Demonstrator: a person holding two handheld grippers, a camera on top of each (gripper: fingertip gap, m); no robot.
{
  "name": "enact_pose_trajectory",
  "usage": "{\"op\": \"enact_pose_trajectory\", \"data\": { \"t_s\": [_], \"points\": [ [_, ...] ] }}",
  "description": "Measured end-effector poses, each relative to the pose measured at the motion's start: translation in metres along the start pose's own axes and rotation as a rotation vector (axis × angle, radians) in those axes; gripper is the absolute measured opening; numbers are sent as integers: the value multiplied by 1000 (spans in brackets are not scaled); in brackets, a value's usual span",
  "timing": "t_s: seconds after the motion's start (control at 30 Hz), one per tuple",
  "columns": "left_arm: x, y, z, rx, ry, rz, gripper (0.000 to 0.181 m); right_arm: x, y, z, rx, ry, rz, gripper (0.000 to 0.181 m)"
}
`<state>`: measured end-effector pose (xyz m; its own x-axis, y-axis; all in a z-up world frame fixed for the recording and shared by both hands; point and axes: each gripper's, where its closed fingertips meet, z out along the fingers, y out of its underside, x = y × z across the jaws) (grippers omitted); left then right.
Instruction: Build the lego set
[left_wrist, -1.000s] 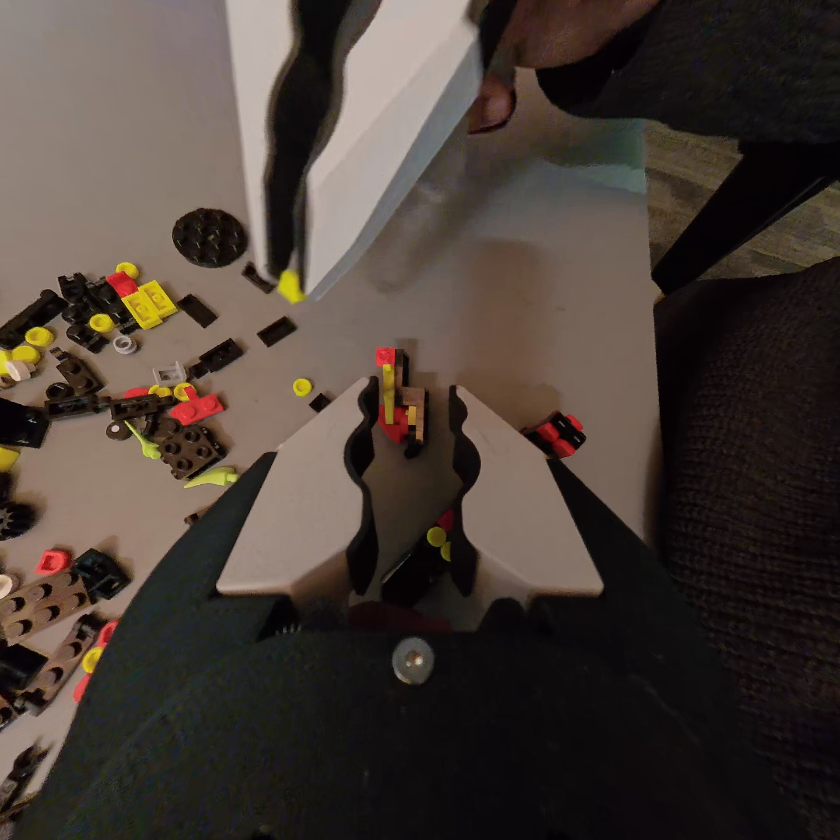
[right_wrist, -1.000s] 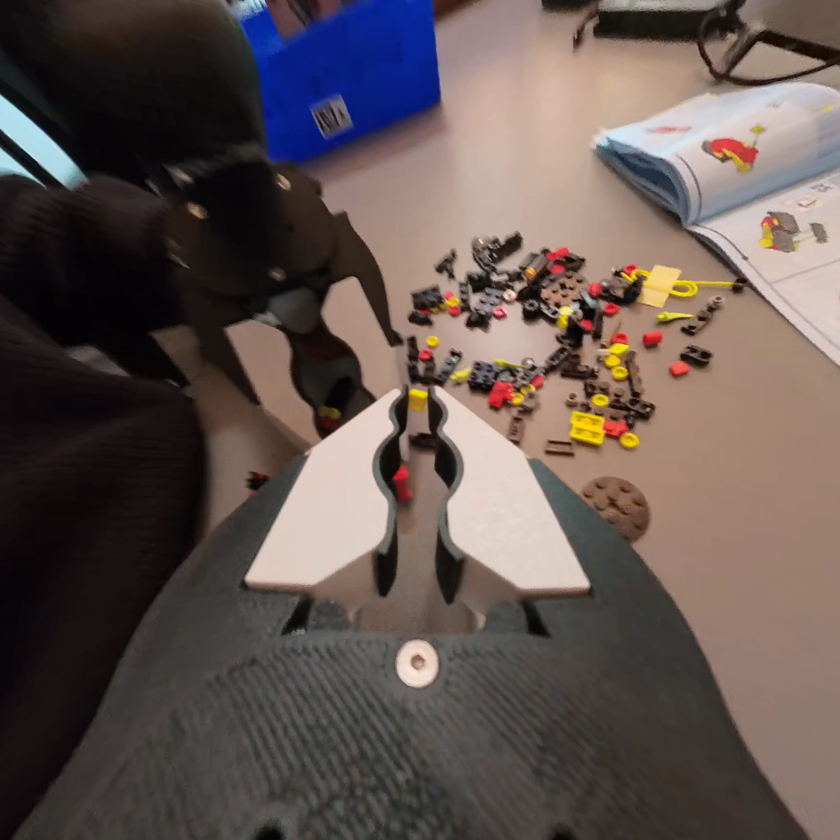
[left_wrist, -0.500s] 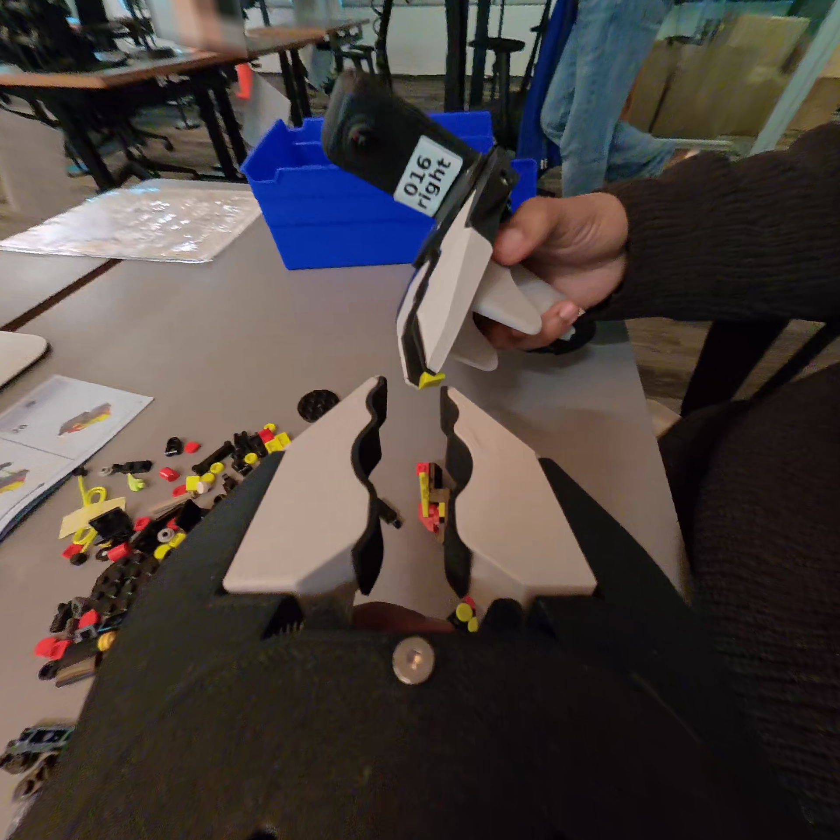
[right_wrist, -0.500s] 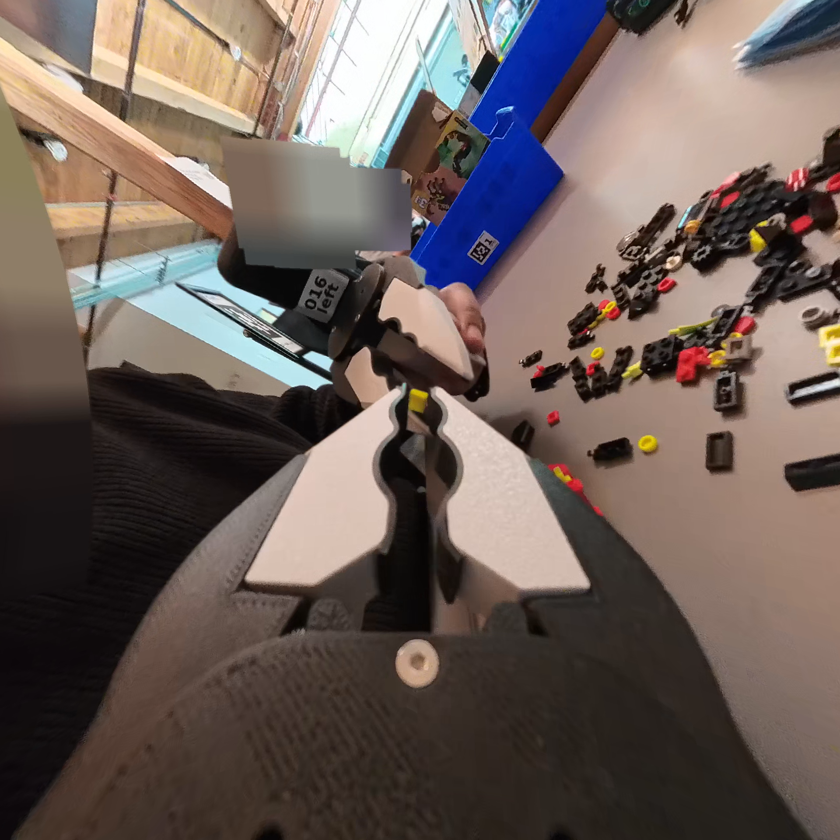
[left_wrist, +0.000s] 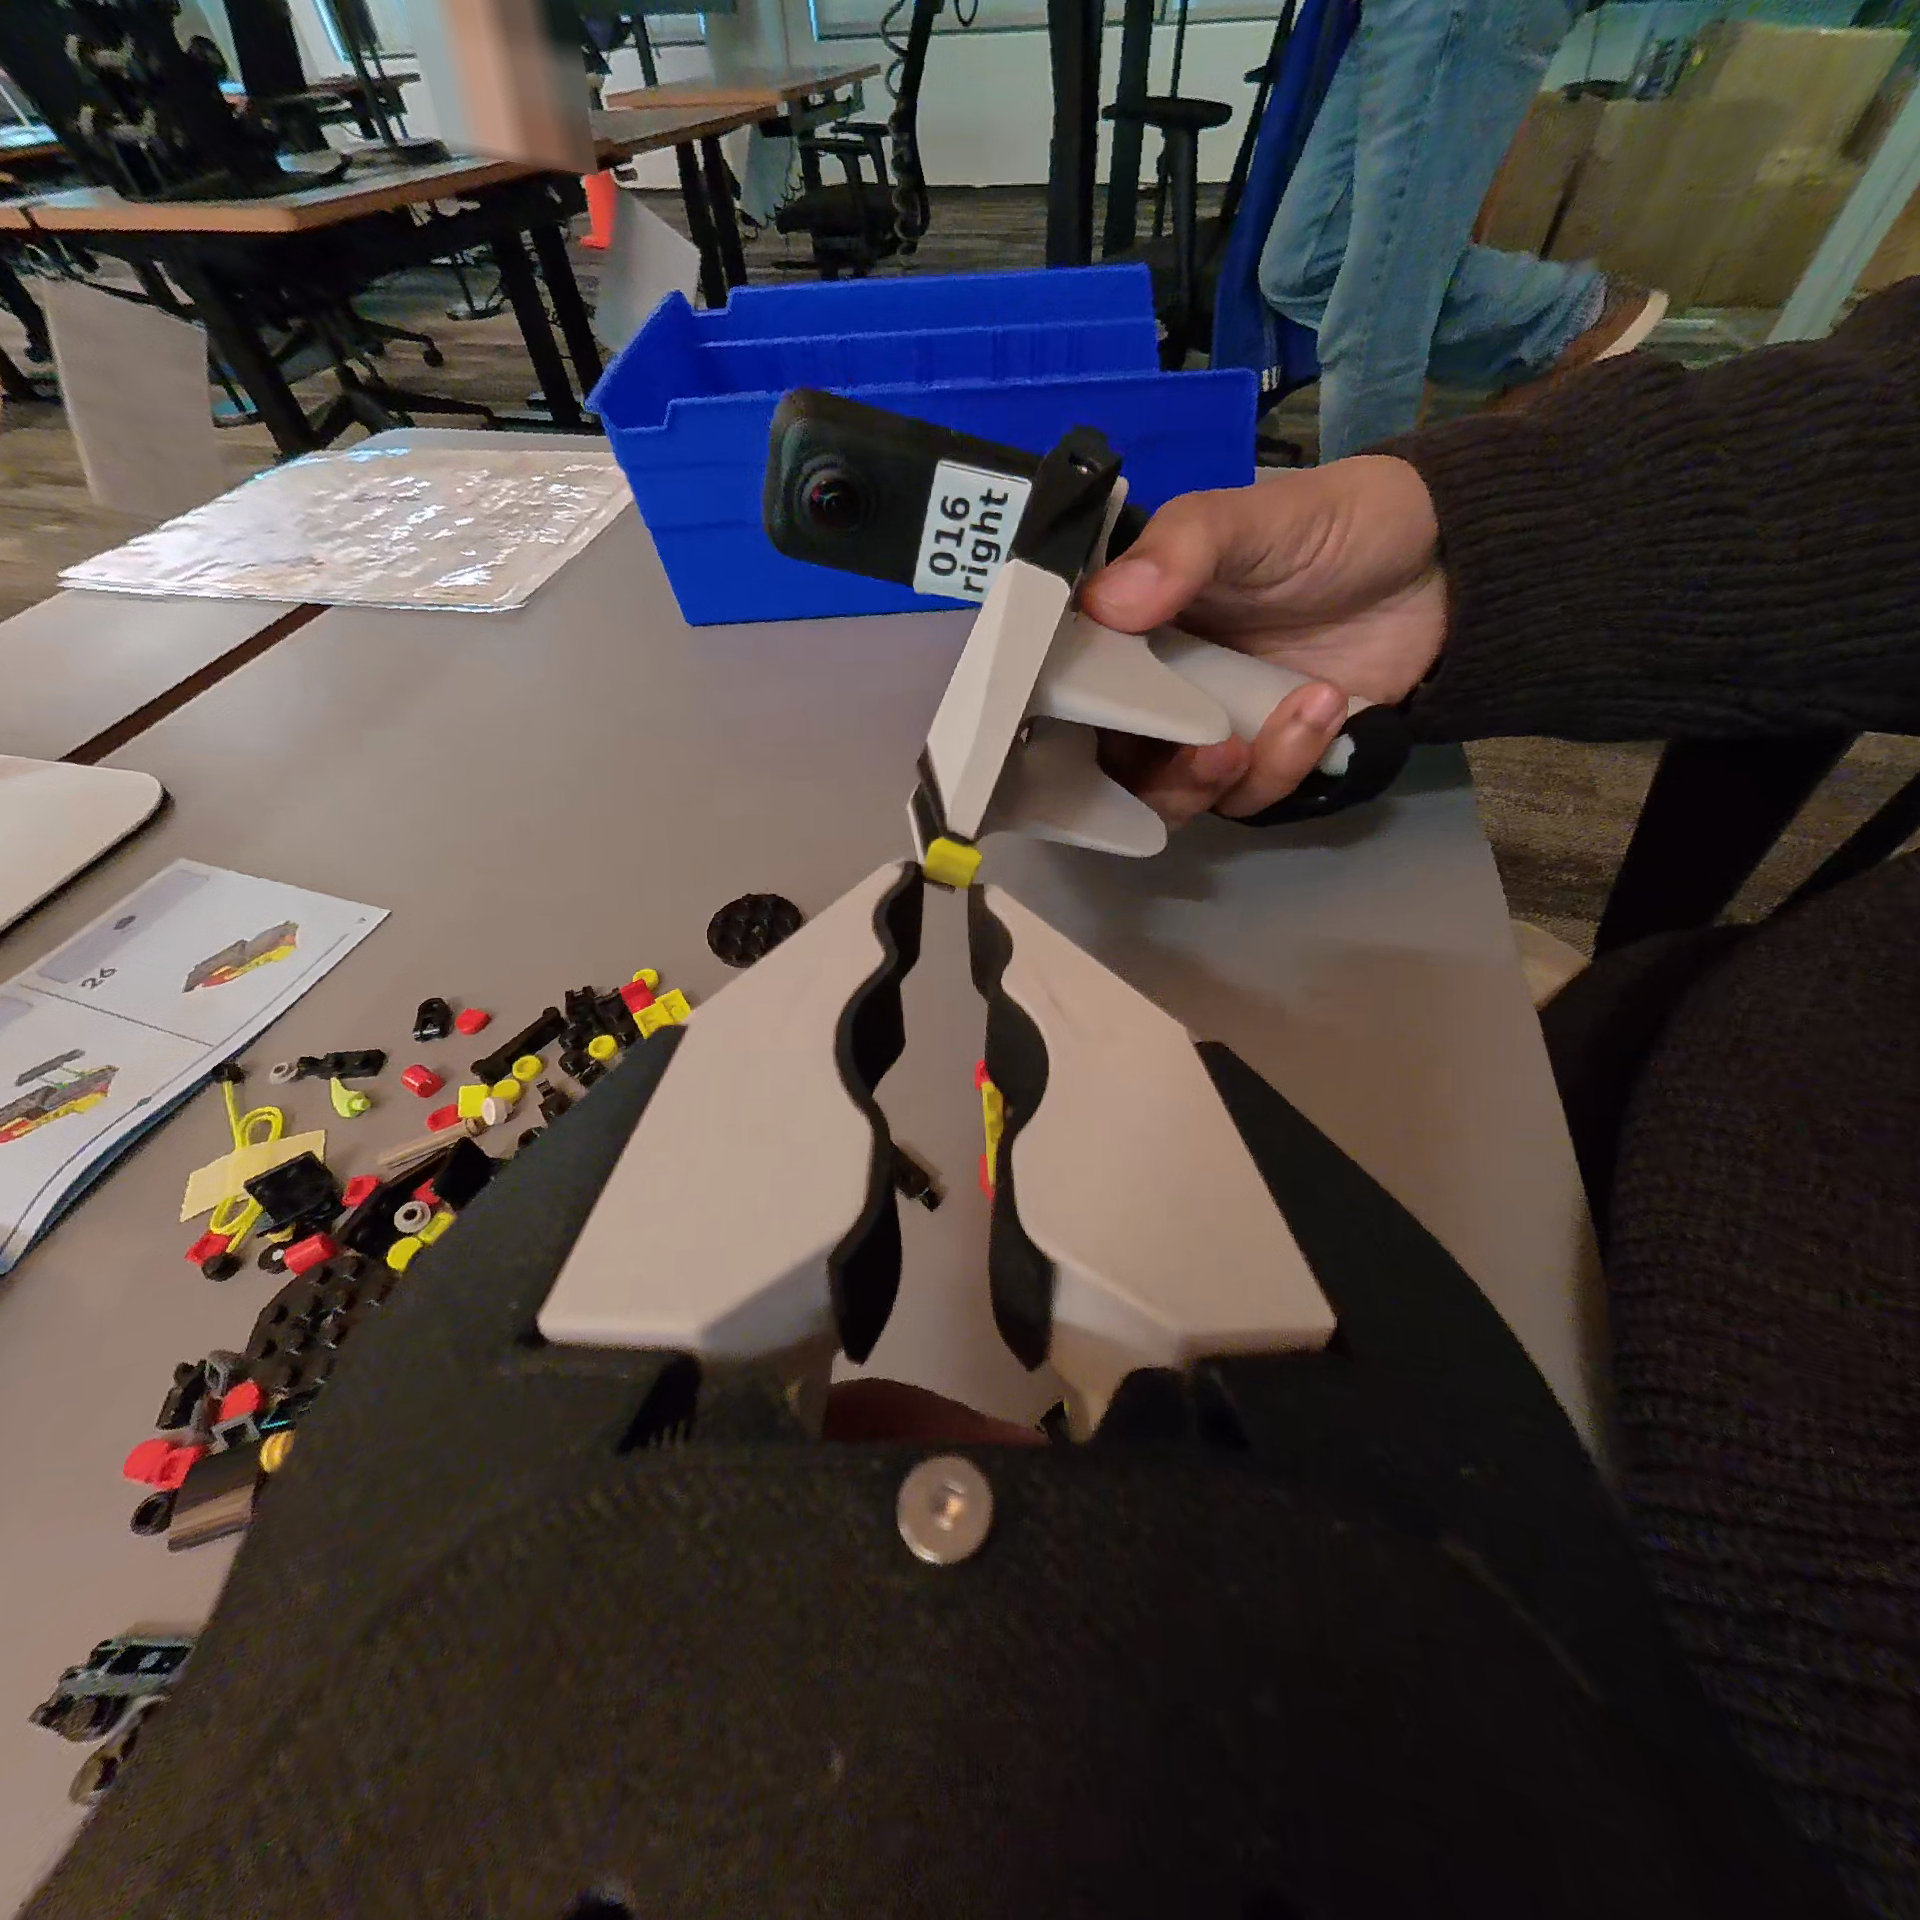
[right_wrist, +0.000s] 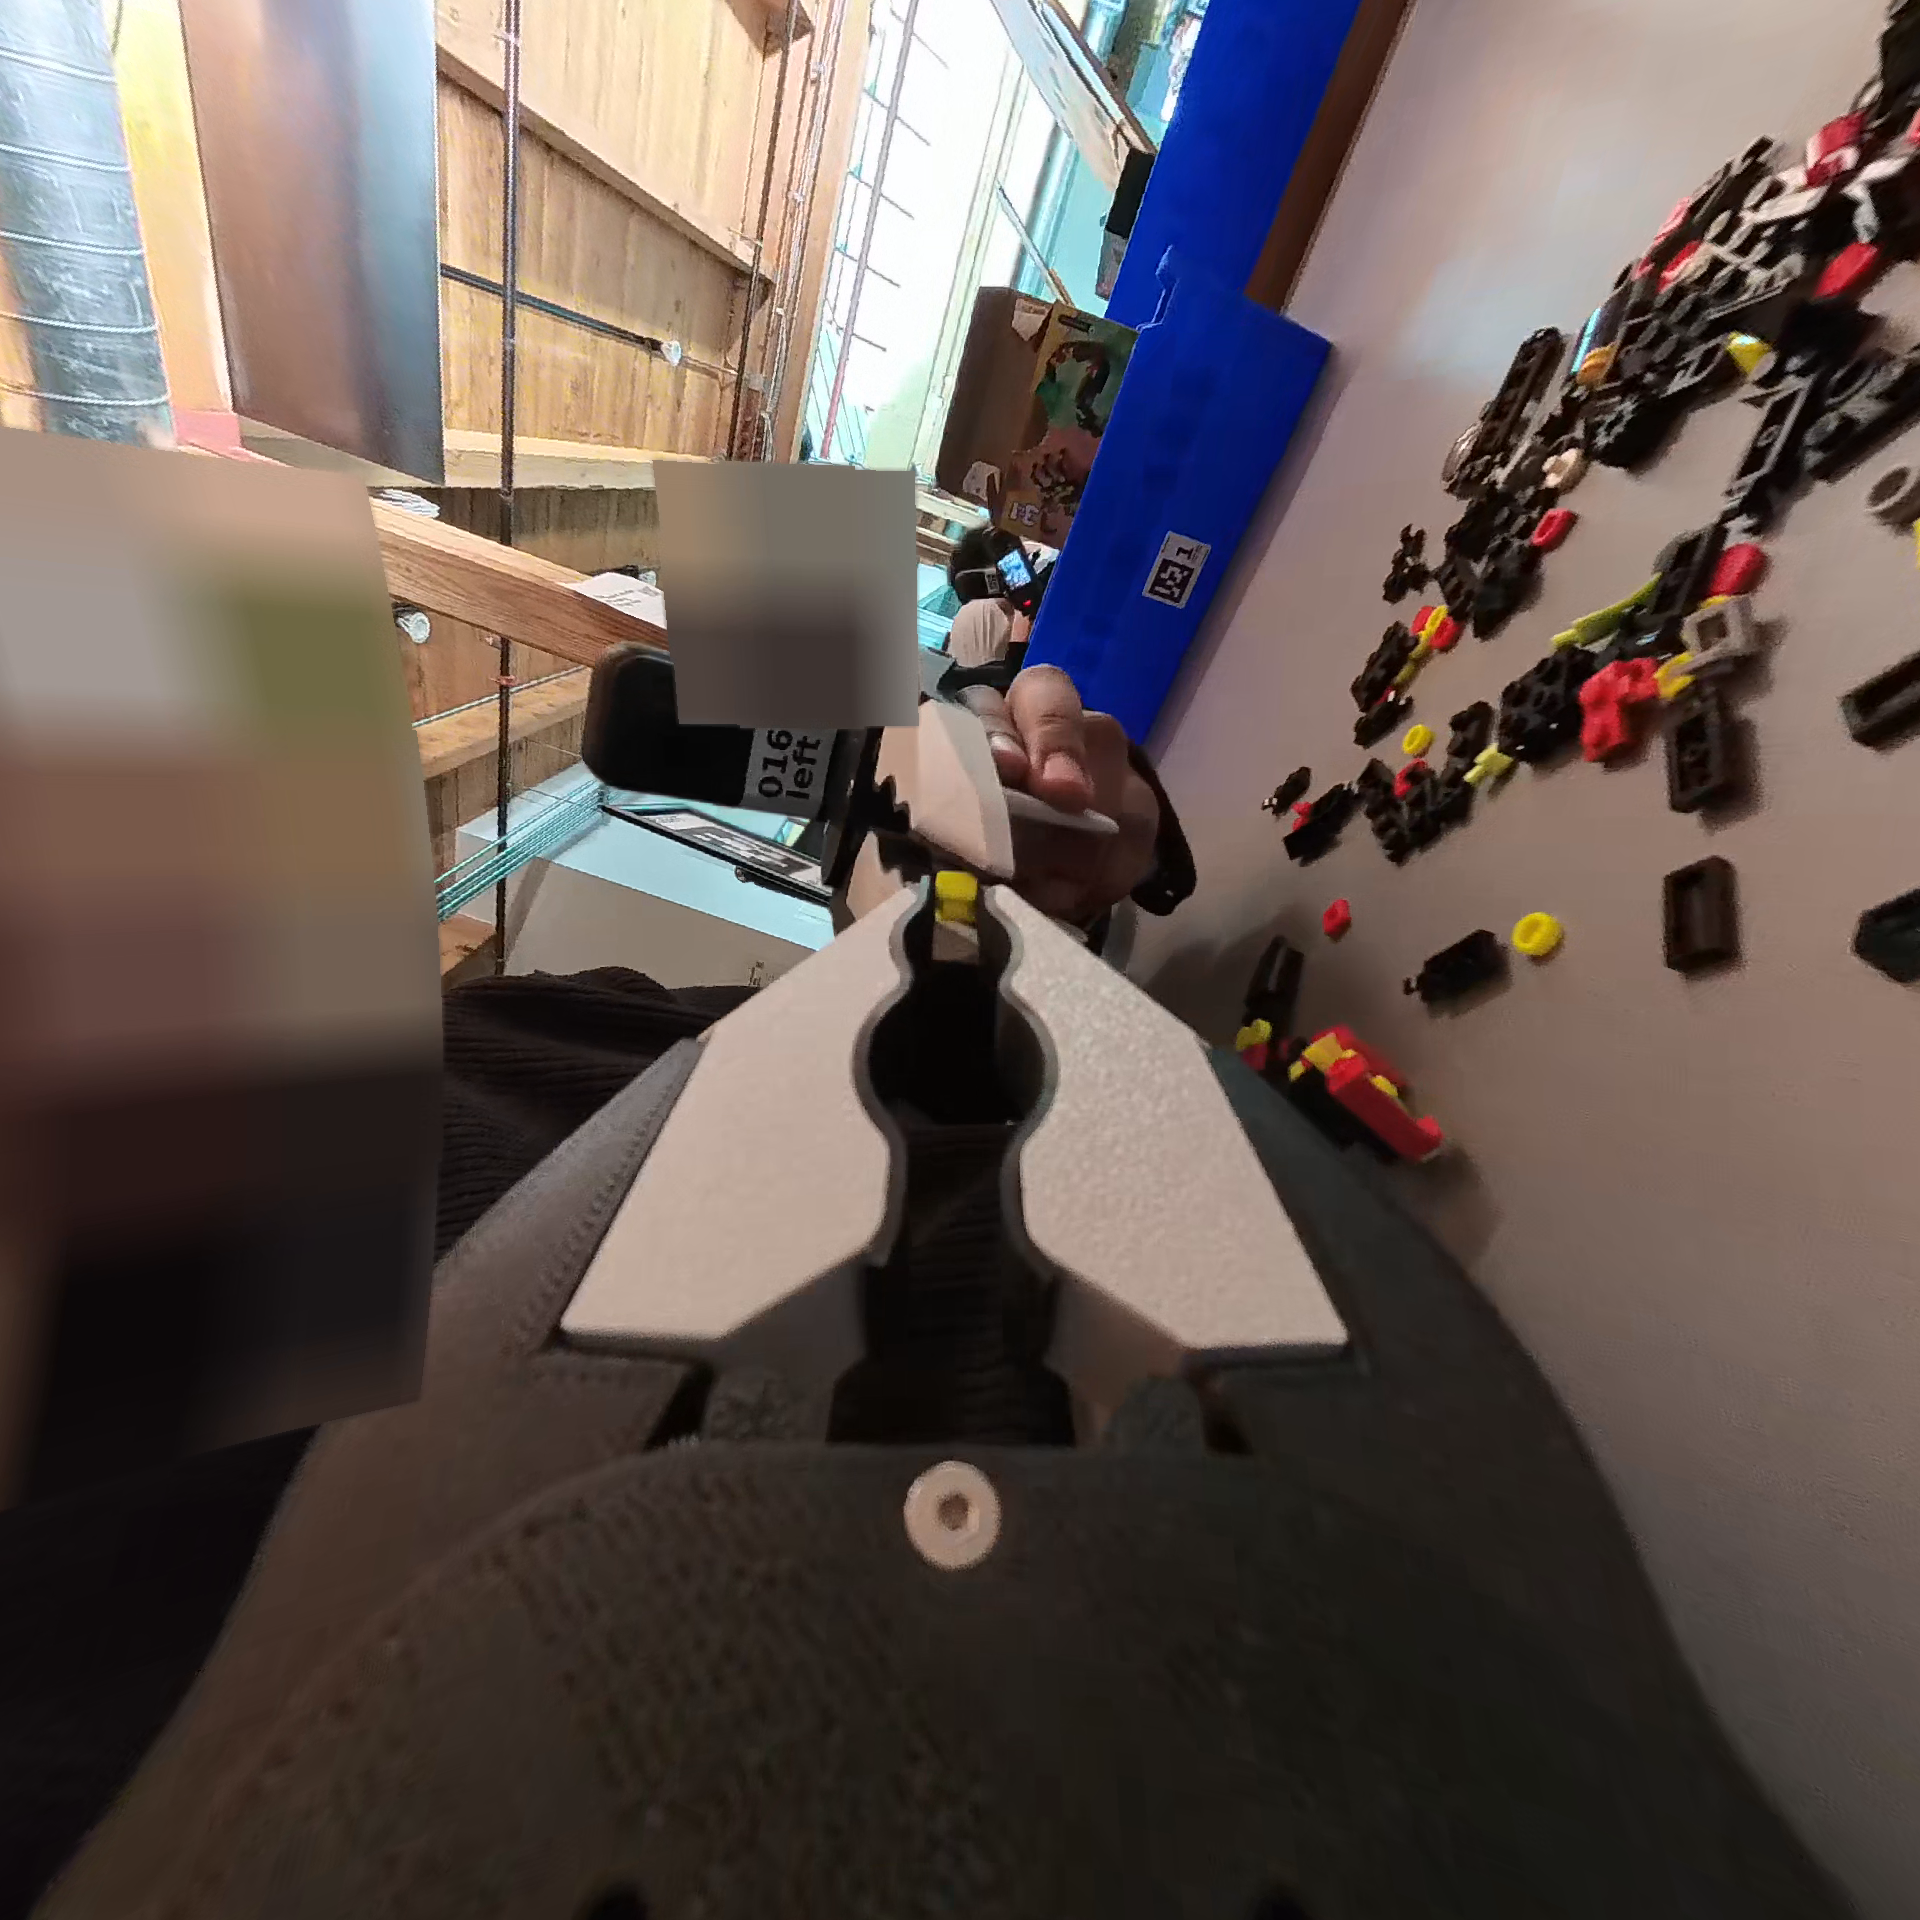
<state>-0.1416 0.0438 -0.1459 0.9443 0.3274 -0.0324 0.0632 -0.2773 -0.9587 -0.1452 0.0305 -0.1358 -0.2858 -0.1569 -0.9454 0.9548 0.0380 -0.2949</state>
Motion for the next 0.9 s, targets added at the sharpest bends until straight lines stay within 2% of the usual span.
{"op": "enact_pose_trajectory", "data": {
  "t_s": [0.03,0.33,0.37,0.5,0.73,0.9],
  "points": [
    [0,0,0,-1,3,-5,6,1,0,0,0,2,0,5],
    [0,3,1,-11,3,0,5,4,0,-2,-2,5,25,7],
    [-1,2,1,-11,-1,-4,0,5,0,-3,-1,9,31,9],
    [-1,4,1,-19,5,-17,0,8,-3,-6,16,28,32,2],
    [0,12,7,-61,7,-50,0,18,-2,-6,7,105,0,0],
    [-10,31,14,-157,-26,-130,0,29,-5,-13,-5,215,-69,0]
  ]
}}
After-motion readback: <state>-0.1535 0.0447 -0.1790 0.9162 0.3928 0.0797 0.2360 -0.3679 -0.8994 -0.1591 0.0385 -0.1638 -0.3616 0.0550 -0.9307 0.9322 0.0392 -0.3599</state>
